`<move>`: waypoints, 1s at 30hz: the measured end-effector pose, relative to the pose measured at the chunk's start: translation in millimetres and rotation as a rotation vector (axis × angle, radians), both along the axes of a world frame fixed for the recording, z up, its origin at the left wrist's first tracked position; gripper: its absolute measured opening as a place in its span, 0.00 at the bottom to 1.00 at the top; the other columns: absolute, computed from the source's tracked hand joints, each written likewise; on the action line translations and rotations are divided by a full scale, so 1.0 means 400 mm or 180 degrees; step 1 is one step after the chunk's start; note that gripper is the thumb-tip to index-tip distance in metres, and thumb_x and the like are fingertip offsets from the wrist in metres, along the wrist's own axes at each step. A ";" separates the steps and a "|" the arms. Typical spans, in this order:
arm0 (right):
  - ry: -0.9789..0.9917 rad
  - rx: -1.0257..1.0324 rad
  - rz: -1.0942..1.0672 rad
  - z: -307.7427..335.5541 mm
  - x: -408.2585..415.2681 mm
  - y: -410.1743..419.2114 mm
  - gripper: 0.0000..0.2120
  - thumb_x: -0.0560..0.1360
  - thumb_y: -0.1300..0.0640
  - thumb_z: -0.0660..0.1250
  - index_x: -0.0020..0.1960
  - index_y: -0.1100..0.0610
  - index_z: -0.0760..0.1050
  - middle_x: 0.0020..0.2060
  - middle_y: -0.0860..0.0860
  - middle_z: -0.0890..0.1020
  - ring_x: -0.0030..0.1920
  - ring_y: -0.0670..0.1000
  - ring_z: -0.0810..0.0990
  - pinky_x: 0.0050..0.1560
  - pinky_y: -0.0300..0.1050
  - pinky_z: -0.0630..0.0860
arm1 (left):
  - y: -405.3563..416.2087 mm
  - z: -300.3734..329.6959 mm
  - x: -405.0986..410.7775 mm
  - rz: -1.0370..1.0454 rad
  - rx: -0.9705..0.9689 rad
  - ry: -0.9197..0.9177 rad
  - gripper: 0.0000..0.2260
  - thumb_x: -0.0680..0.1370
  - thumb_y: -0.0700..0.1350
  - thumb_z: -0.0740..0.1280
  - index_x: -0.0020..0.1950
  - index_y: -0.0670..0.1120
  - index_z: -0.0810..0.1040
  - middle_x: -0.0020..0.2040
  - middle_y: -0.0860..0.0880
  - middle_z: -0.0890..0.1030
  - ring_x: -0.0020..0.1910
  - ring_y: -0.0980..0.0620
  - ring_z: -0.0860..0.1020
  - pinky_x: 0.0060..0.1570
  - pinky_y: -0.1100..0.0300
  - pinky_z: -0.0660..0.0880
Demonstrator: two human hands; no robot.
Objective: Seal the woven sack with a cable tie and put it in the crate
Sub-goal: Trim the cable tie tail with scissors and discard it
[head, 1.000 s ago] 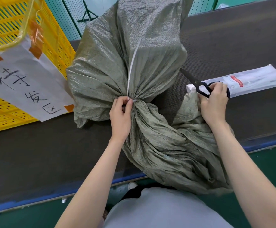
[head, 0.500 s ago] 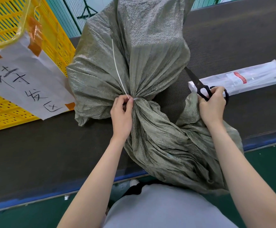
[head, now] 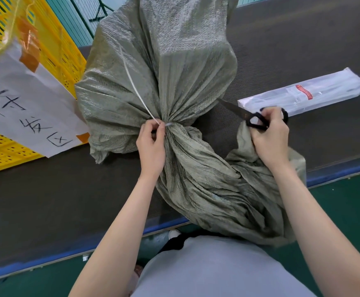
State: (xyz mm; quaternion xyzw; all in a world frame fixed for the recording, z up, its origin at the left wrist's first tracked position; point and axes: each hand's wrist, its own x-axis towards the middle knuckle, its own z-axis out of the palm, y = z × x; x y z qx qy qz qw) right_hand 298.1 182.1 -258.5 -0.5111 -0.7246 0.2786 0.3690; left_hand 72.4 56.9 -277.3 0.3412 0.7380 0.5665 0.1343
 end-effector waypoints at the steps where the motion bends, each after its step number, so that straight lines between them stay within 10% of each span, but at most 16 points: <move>1: -0.0054 0.0215 0.0115 0.023 -0.011 0.007 0.09 0.73 0.63 0.67 0.50 0.62 0.70 0.43 0.52 0.74 0.45 0.55 0.73 0.47 0.47 0.68 | -0.001 0.001 0.001 -0.0003 0.0003 -0.0022 0.04 0.80 0.43 0.63 0.46 0.48 0.76 0.49 0.45 0.79 0.47 0.56 0.75 0.50 0.63 0.70; 14: -0.2271 0.1294 0.1184 0.235 -0.164 0.056 0.16 0.68 0.69 0.62 0.56 0.61 0.70 0.52 0.60 0.76 0.57 0.62 0.72 0.57 0.57 0.65 | -0.015 0.012 -0.005 -0.0100 0.0088 -0.0573 0.07 0.81 0.43 0.62 0.50 0.44 0.78 0.47 0.51 0.80 0.49 0.58 0.76 0.53 0.63 0.70; 24: -0.1820 0.0802 0.1401 0.333 -0.212 0.029 0.20 0.69 0.70 0.56 0.60 0.60 0.68 0.57 0.59 0.74 0.59 0.60 0.69 0.60 0.55 0.61 | -0.015 0.003 -0.005 -0.0040 0.0076 -0.0632 0.06 0.81 0.44 0.62 0.49 0.47 0.78 0.46 0.53 0.80 0.48 0.57 0.77 0.54 0.60 0.71; 30: -0.1397 0.0158 0.1452 0.314 -0.192 0.020 0.13 0.75 0.54 0.61 0.58 0.56 0.69 0.51 0.52 0.73 0.59 0.57 0.70 0.61 0.53 0.60 | -0.013 0.000 -0.005 -0.0042 0.0105 -0.0613 0.06 0.81 0.43 0.62 0.48 0.48 0.78 0.45 0.54 0.80 0.48 0.58 0.77 0.53 0.61 0.72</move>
